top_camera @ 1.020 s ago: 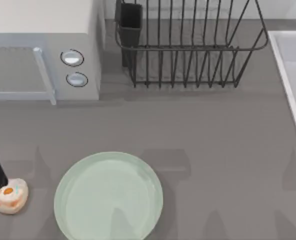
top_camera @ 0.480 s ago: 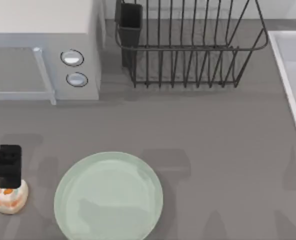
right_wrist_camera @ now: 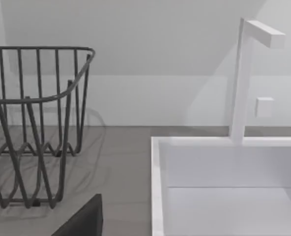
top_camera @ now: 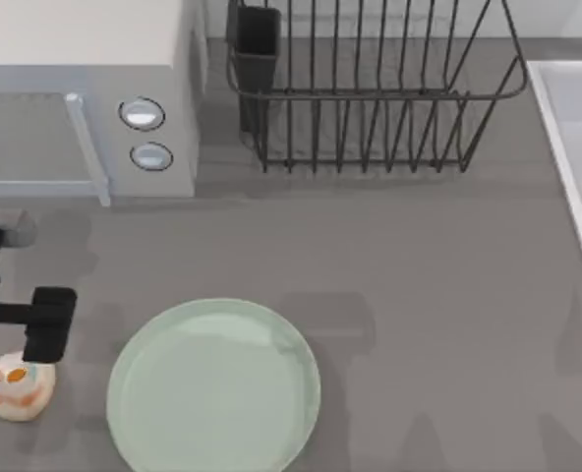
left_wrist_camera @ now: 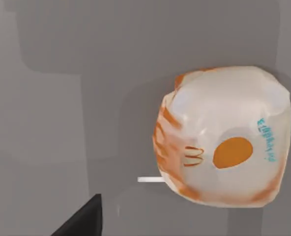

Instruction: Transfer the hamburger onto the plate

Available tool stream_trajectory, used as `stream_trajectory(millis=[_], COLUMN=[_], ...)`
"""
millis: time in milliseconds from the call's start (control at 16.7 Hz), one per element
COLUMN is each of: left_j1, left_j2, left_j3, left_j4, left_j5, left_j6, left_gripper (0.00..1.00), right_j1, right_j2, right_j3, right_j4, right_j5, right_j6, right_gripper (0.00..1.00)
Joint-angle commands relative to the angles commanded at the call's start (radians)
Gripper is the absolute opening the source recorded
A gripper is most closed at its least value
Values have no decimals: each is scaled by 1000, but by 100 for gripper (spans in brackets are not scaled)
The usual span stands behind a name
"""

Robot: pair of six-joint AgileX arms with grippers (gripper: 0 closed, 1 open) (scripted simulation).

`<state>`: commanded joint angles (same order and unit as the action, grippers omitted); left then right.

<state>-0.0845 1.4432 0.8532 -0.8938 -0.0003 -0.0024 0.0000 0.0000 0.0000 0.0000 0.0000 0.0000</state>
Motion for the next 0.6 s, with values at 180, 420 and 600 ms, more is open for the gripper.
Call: stream_trajectory(millis=[180, 420, 600], left_j1=[-5, -6, -1], left_j2=[91, 103, 101], left_j3=[64, 74, 69], left_j4=[-52, -60, -55], left_j5=[0, 0, 0], left_j6=[-1, -1, -1], left_gripper=[100, 100, 100], right_j1=[0, 0, 0], right_j2=[0, 0, 0], right_j3=[0, 0, 0], right_j4=[0, 0, 0], right_j5=[0, 0, 0], right_j6=[0, 0, 0], right_gripper=[100, 100, 100])
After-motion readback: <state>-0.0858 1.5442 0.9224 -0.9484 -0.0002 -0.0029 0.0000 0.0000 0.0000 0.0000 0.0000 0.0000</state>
